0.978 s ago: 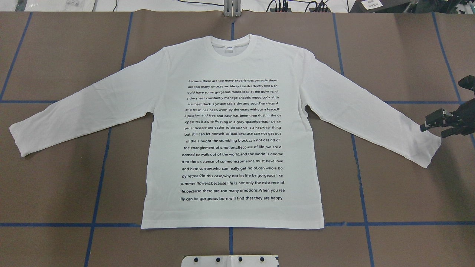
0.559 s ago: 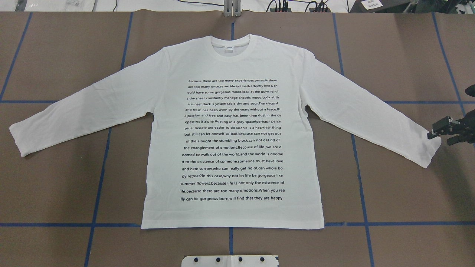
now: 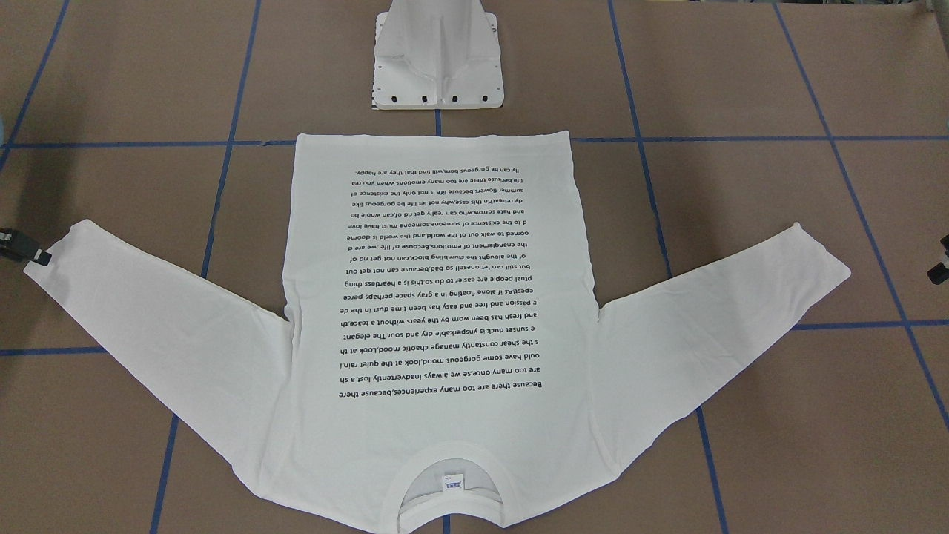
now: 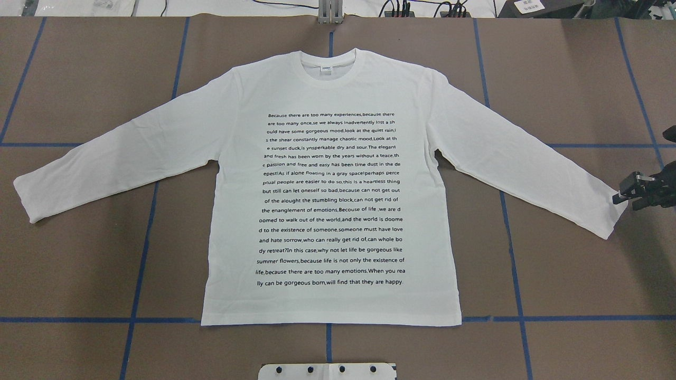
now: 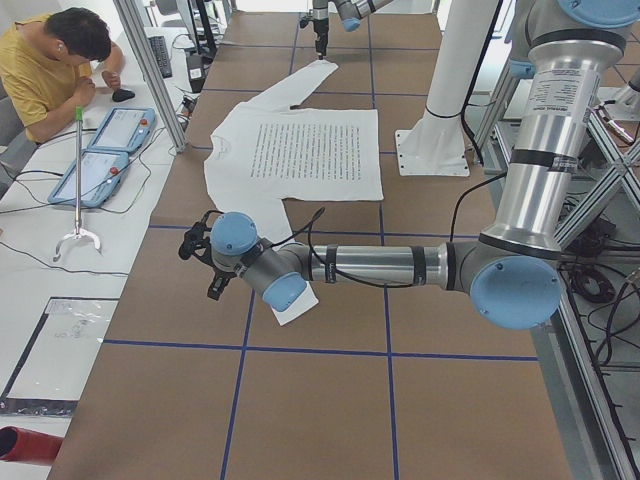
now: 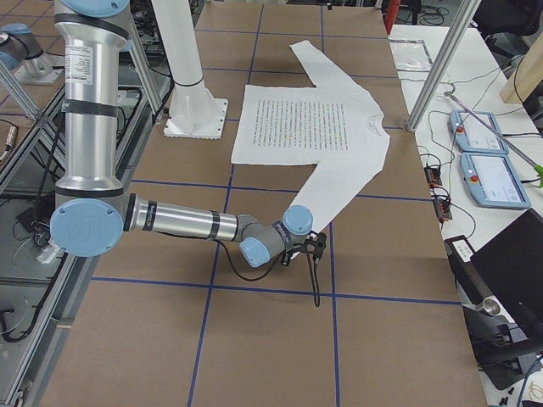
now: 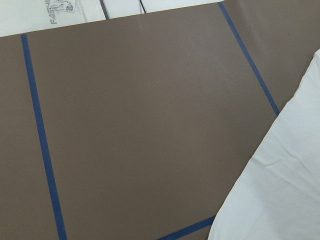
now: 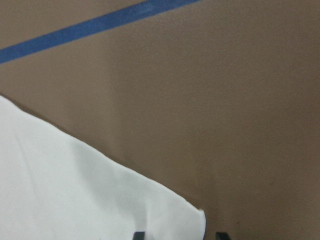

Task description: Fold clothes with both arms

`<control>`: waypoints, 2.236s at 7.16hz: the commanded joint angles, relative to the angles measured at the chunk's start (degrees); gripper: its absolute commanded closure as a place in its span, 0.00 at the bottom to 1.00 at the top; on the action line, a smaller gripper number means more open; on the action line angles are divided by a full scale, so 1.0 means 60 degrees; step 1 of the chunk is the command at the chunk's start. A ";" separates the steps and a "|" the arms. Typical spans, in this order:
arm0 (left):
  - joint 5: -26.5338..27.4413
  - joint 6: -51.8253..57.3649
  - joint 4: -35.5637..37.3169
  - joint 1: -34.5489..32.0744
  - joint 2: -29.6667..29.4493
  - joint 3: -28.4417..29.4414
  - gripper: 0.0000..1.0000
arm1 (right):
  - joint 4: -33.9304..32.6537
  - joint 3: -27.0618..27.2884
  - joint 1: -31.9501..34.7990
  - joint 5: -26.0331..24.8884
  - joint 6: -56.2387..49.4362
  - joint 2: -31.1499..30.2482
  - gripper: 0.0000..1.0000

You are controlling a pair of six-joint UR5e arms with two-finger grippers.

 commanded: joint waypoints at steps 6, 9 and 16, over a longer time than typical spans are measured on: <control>-0.0002 0.0040 0.0000 0.0000 0.0002 -0.0008 0.00 | 0.0022 0.0089 -0.0059 -0.0265 0.0016 -0.0011 1.00; -0.0002 0.0040 -0.0015 0.0000 0.0002 -0.0038 0.01 | -0.0123 0.1518 -0.0029 0.0042 0.1529 0.0148 1.00; -0.0002 -0.0062 -0.0834 0.0000 0.0104 0.0064 0.00 | -0.2146 -0.2182 -0.2151 -0.2944 0.8465 1.0401 1.00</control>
